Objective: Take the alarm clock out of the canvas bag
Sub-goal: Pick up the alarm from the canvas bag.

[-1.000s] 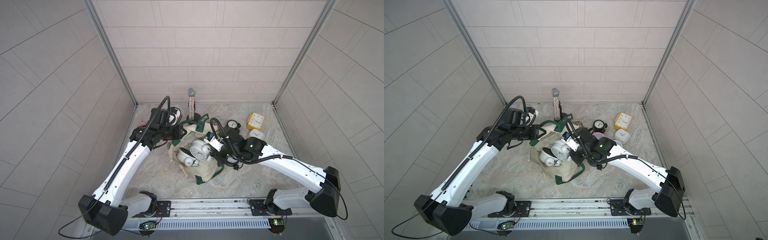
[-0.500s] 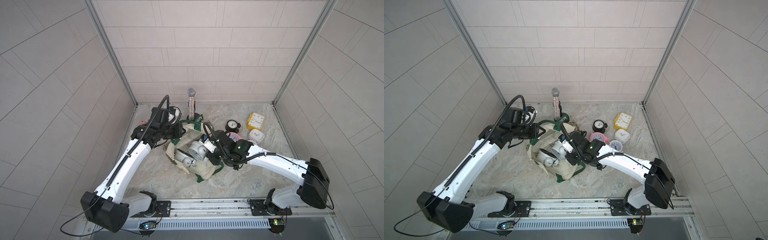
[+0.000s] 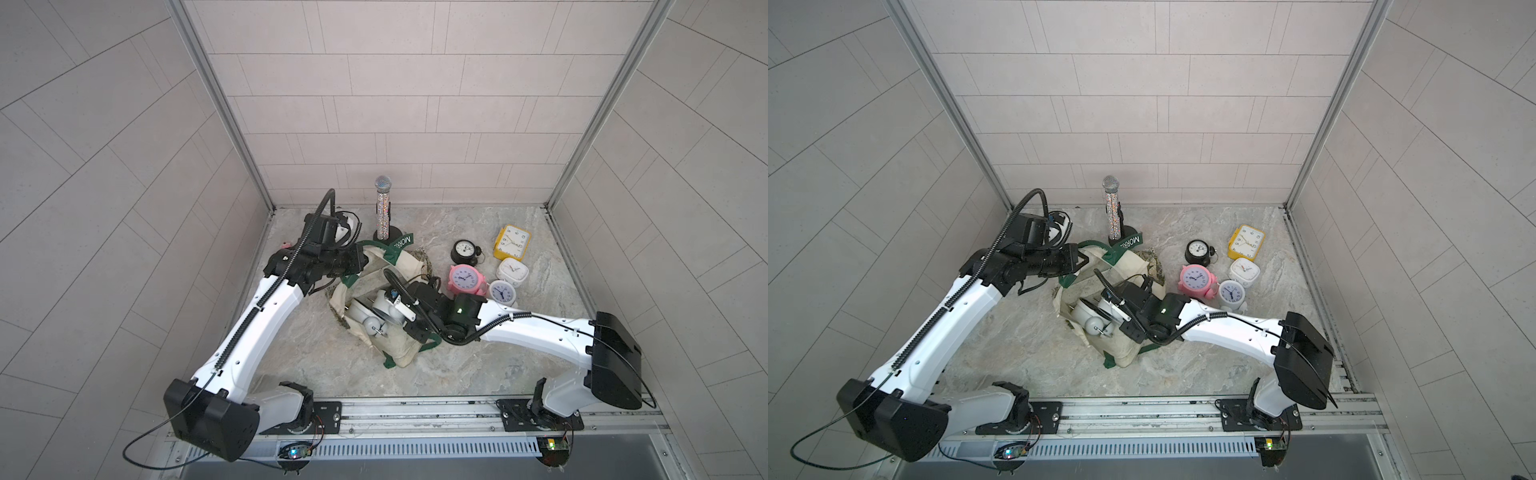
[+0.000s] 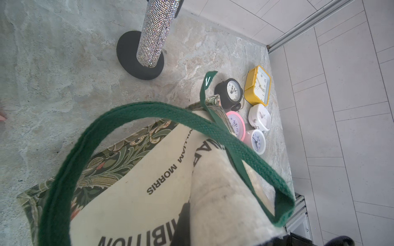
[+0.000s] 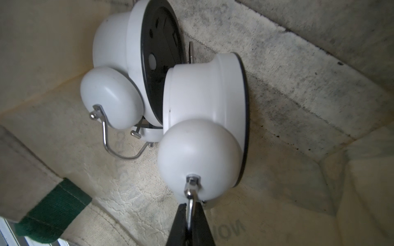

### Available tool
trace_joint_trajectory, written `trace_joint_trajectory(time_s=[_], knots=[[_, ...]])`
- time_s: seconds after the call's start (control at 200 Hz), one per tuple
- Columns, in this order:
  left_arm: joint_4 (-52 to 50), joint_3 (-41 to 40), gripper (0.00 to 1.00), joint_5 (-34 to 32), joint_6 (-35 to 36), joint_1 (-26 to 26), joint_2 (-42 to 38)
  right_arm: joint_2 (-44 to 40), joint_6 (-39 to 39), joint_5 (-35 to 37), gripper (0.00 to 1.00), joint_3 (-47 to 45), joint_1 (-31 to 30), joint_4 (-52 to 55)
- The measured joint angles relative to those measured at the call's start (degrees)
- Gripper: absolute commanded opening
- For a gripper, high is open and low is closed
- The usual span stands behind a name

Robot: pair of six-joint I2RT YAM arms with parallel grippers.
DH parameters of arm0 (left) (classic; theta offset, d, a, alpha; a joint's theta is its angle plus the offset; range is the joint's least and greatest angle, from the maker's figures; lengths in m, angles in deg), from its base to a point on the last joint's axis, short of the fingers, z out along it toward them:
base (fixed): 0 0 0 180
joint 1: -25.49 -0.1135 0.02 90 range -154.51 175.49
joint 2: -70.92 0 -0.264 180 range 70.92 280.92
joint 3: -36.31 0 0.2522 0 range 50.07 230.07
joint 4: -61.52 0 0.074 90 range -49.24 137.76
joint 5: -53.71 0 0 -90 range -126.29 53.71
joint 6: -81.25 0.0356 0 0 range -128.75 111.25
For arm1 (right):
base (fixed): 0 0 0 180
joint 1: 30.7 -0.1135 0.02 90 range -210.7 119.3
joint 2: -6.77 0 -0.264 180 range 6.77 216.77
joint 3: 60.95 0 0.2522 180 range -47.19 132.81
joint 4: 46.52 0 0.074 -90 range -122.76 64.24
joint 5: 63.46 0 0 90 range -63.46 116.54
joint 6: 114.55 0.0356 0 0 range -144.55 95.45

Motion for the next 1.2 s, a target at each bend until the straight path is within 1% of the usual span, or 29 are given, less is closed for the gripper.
trace_joint_trajectory(time_s=[0.26, 0.365, 0.575, 0.676, 0.806, 1.106, 1.151, 1.201], knots=[[0.0, 0.0, 0.00, 0.0, -0.1, 0.0, 0.0, 0.1, -0.5, 2.2, 0.00, 0.0, -0.1, 0.0], [0.0, 0.0, 0.00, -0.1, -0.1, 0.0, 0.0, 0.6, -0.4, 2.2, 0.04, 0.0, -0.1, -0.5], [0.0, 0.0, 0.00, -0.2, 0.0, 0.0, 0.0, 1.6, 0.8, 2.2, 0.23, 0.0, -0.3, -1.4], [-0.1, 0.0, 0.00, -0.4, -0.1, 0.0, 0.0, 2.1, 1.2, 2.2, 0.28, 0.0, -0.4, -2.5], [-0.2, 0.0, 0.00, -0.6, 0.0, -0.2, 0.0, 3.1, 1.4, 2.5, 0.31, 0.0, -0.4, -3.3], [-0.3, 0.0, 0.00, -0.6, 0.0, -0.2, 0.0, 6.1, 1.4, 3.3, 0.32, -0.6, -0.4, -4.5], [-0.4, 0.0, 0.00, -0.5, 0.0, -0.2, 0.0, 6.1, 1.4, 3.3, 0.30, -1.2, -0.4, -5.1], [-0.4, 0.0, 0.00, -0.5, 0.0, -0.2, 0.0, 6.1, 1.5, 3.4, 0.26, -1.8, -0.4, -5.6]])
